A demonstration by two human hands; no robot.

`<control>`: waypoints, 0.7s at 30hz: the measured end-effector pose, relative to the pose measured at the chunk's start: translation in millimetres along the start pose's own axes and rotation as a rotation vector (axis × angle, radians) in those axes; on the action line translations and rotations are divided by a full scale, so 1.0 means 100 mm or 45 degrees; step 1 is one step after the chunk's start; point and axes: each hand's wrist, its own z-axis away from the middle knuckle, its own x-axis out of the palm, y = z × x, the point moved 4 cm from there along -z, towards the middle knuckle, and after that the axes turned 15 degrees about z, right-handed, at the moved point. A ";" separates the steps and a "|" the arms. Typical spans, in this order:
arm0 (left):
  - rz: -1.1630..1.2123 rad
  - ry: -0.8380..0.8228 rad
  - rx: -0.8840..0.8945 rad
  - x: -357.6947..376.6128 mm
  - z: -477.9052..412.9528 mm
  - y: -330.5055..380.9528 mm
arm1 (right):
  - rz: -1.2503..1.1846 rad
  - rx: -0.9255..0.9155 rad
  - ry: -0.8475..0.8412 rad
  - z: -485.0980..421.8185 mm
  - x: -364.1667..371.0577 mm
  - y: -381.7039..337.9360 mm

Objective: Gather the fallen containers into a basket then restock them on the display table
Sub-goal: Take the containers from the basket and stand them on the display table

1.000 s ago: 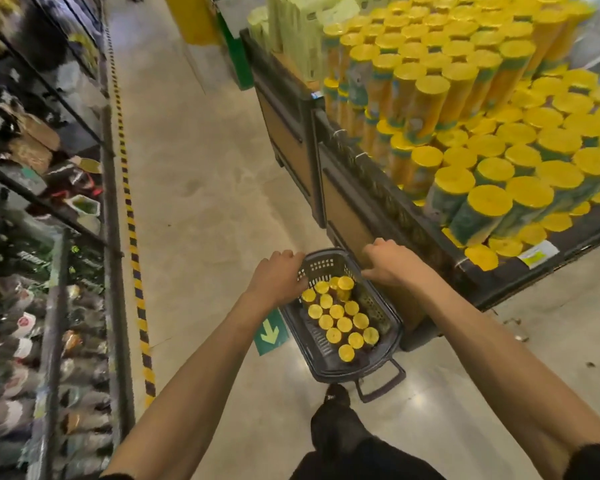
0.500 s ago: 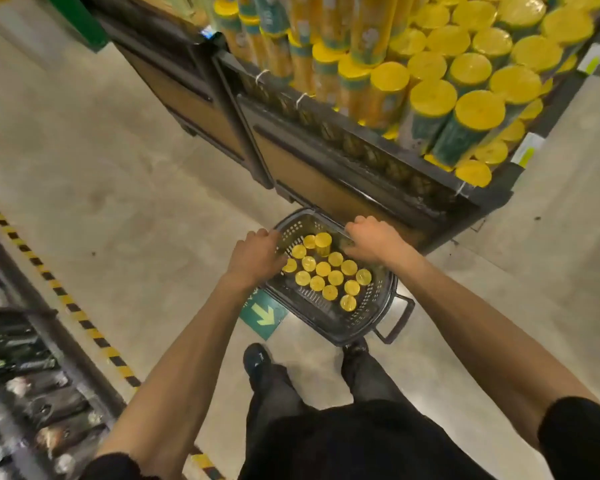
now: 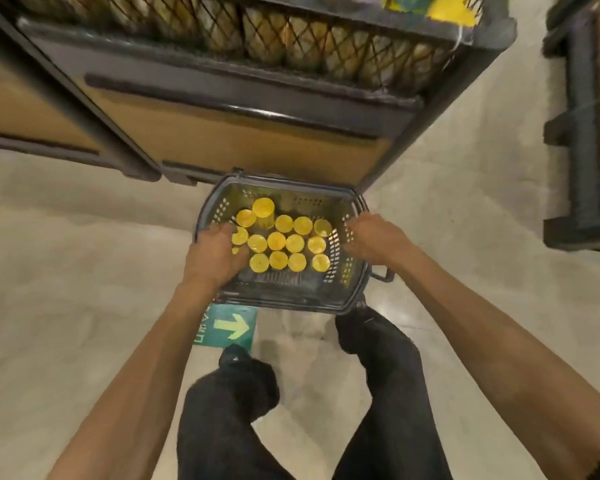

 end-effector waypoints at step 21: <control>0.150 0.182 0.203 1.89 -2.31 -1.27 | -0.364 0.456 -0.139 -2.11 2.89 -0.39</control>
